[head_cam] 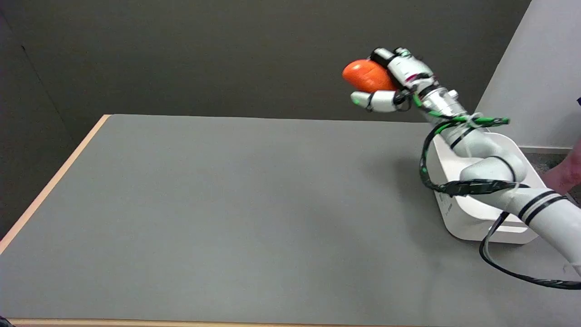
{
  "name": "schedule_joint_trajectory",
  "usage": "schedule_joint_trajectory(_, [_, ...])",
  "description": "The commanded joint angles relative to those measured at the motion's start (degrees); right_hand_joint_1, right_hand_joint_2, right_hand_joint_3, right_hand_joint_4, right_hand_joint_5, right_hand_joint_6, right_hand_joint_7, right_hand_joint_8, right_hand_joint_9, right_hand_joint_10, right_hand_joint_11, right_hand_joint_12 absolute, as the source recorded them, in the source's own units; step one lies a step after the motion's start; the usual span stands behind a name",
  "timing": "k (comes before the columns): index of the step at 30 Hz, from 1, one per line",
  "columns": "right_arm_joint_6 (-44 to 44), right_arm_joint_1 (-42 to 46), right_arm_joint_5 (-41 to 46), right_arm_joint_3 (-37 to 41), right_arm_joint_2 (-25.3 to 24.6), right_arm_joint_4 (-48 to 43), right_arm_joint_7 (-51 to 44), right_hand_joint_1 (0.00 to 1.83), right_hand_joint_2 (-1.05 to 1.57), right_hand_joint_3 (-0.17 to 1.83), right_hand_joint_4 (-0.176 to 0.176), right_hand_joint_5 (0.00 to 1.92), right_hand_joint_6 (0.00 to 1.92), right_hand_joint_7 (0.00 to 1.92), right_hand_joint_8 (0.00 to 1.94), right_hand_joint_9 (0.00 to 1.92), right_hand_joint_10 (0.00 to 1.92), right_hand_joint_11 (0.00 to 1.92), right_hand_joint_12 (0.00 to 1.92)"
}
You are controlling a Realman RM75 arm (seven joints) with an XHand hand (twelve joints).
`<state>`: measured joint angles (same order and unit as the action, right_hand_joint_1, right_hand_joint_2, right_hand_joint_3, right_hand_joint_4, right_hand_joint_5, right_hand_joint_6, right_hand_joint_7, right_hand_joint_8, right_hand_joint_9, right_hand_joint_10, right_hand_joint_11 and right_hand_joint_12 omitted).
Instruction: Place mango into white box.
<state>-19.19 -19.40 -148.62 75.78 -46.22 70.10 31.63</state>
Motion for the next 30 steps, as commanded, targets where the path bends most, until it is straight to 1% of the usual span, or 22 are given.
schedule_joint_trajectory(1, [12.0,14.1,-0.2,33.8,-2.7,8.4,-19.7,1.13,1.12,0.5,-0.176,0.56,1.68,0.61,1.74,0.82,1.92,0.0,1.92])
schedule_joint_trajectory(7, [14.9,18.2,-0.2,42.8,-4.2,8.6,-21.0,1.13,1.12,0.5,-0.176,0.56,1.69,0.61,1.74,0.82,1.92,0.0,1.92])
schedule_joint_trajectory(13, [16.5,26.7,-0.1,51.6,-6.6,10.0,-21.0,1.13,1.12,0.5,-0.176,0.55,1.69,0.61,1.74,0.82,1.92,0.0,1.92])
schedule_joint_trajectory(16, [15.9,31.5,0.4,55.2,-10.3,12.6,-20.9,1.13,1.12,0.5,-0.176,0.55,1.69,0.61,1.74,0.82,1.92,0.0,1.92])
schedule_joint_trajectory(20, [12.8,37.3,0.5,58.0,-18.0,19.4,-20.4,1.13,1.11,0.5,-0.176,0.56,1.68,0.62,1.74,0.82,1.92,0.0,1.92])
schedule_joint_trajectory(23, [9.5,42.0,1.4,58.3,-23.8,24.5,-20.4,1.14,1.11,0.51,-0.176,0.56,1.68,0.62,1.73,0.87,1.92,0.01,1.92])
schedule_joint_trajectory(25, [7.0,44.5,2.8,58.0,-26.7,26.7,-20.4,1.14,1.1,0.51,-0.176,0.58,1.66,0.63,1.71,0.92,1.92,0.11,1.92])
schedule_joint_trajectory(30, [2.2,48.3,5.6,55.5,-31.8,30.7,-20.4,1.15,1.07,0.54,-0.176,0.61,1.63,0.66,1.68,0.97,1.92,0.21,1.92])
